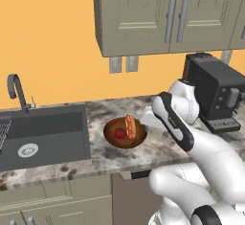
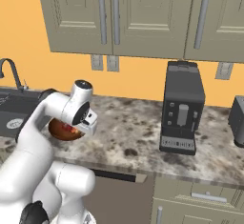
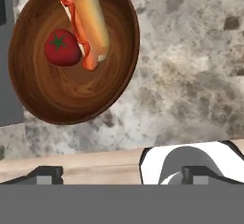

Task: Dump the tomato and hot dog from the bowl so the bowl can be washed. Place the bowl in the sink after clearing the leftovers.

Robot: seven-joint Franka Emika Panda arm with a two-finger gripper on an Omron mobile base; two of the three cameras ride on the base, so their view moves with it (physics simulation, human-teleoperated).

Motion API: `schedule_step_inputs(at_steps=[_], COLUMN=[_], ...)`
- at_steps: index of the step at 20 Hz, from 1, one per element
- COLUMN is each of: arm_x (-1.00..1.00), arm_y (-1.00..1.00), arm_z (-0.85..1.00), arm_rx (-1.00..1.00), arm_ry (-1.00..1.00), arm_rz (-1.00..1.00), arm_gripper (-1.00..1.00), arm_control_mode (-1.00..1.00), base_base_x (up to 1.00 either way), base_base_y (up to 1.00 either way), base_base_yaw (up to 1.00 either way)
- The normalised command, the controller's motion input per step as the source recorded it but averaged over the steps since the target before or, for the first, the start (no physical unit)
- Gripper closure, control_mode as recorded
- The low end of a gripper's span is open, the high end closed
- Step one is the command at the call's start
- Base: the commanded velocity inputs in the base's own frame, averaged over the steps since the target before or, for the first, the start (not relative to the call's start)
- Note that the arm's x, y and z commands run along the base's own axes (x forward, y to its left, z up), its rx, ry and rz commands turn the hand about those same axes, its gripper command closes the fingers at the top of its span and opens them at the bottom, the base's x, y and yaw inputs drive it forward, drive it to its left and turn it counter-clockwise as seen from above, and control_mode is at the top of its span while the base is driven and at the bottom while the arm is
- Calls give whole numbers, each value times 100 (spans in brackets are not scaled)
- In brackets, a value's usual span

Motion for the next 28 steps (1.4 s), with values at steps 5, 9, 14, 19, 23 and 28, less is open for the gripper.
schedule_step_inputs(at_steps=[5,9,14,19,23,28], arm_x=[32,11,15,21,23,31], arm_y=[3,22,31,26,9,2], arm_z=[-36,-53,-38,-34,-33,-31], arm_rx=[0,-2,-3,-2,0,0], arm_ry=[10,12,1,0,-2,-3], arm_rz=[0,0,0,0,0,0], arm_gripper=[-100,-100,-100,-100,-100,-100], arm_control_mode=[-100,-100,-100,-100,-100,-100], base_base_x=[0,0,0,0,0,0], base_base_y=[0,0,0,0,0,0], base_base_yaw=[0,0,0,0,0,0])
